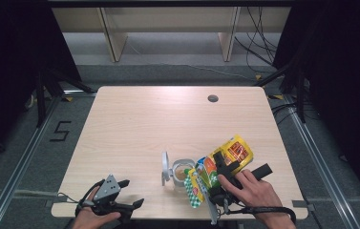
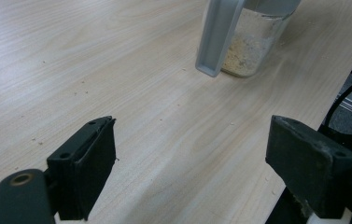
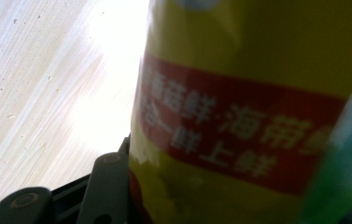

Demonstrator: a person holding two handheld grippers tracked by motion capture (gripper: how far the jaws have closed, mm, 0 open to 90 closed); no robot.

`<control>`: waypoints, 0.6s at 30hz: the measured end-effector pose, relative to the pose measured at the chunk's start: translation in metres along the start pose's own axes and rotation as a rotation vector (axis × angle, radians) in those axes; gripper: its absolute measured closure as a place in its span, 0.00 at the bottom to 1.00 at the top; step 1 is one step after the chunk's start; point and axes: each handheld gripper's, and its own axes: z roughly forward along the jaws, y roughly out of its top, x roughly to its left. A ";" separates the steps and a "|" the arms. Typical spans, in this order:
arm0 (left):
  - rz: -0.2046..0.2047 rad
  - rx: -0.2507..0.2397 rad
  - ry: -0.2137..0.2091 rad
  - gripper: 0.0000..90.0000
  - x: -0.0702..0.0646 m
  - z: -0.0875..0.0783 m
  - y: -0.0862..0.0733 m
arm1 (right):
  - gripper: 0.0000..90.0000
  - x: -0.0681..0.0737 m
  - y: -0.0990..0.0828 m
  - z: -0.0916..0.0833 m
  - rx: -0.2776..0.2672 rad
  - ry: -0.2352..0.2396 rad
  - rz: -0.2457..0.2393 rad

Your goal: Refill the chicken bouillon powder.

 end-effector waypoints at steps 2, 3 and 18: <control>0.004 0.009 0.001 0.17 0.000 -0.001 0.000 | 0.61 0.002 0.000 0.000 0.003 -0.002 0.018; 0.004 0.010 0.002 0.17 0.000 0.000 0.000 | 0.61 -0.001 0.002 -0.001 -0.006 -0.007 -0.005; 0.001 0.007 0.002 0.17 0.000 0.000 0.000 | 0.61 -0.003 0.006 -0.004 -0.019 -0.018 0.016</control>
